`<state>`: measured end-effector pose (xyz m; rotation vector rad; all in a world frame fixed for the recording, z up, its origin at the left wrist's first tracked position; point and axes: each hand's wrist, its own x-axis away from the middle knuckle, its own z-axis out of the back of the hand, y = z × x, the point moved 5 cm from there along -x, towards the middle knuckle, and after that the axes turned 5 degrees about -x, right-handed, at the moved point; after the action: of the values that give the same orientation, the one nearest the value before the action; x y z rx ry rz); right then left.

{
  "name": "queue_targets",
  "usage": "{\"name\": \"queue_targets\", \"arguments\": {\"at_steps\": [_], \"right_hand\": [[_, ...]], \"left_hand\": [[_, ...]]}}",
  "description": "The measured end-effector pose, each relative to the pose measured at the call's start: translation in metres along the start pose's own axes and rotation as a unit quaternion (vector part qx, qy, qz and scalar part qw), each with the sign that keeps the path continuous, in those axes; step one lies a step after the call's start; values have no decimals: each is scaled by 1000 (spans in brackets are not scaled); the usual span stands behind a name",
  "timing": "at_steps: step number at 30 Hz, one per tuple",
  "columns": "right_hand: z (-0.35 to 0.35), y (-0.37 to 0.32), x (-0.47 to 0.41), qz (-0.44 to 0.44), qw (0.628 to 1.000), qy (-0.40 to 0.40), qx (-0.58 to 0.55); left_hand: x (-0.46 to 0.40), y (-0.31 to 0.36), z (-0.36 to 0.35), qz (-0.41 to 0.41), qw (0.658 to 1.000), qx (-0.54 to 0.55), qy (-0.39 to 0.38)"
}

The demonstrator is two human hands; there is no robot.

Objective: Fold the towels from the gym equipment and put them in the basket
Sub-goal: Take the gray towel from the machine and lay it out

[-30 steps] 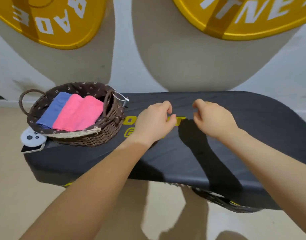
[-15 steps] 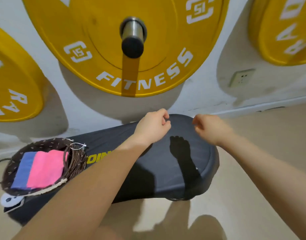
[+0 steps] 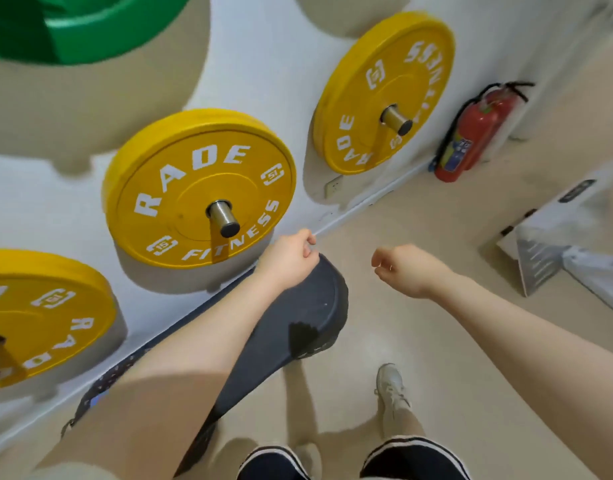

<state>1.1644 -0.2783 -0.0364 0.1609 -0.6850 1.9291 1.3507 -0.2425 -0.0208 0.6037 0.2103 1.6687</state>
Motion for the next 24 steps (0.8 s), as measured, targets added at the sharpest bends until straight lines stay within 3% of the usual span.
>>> {"name": "queue_targets", "arguments": {"at_steps": [10, 24], "right_hand": [[18, 57, 140, -123, 979, 125, -102], [77, 344, 398, -297, 916, 219, -158]], "left_hand": [[50, 133, -24, -212, 974, -45, -68], [95, 475, -216, -374, 914, -51, -147]]}}
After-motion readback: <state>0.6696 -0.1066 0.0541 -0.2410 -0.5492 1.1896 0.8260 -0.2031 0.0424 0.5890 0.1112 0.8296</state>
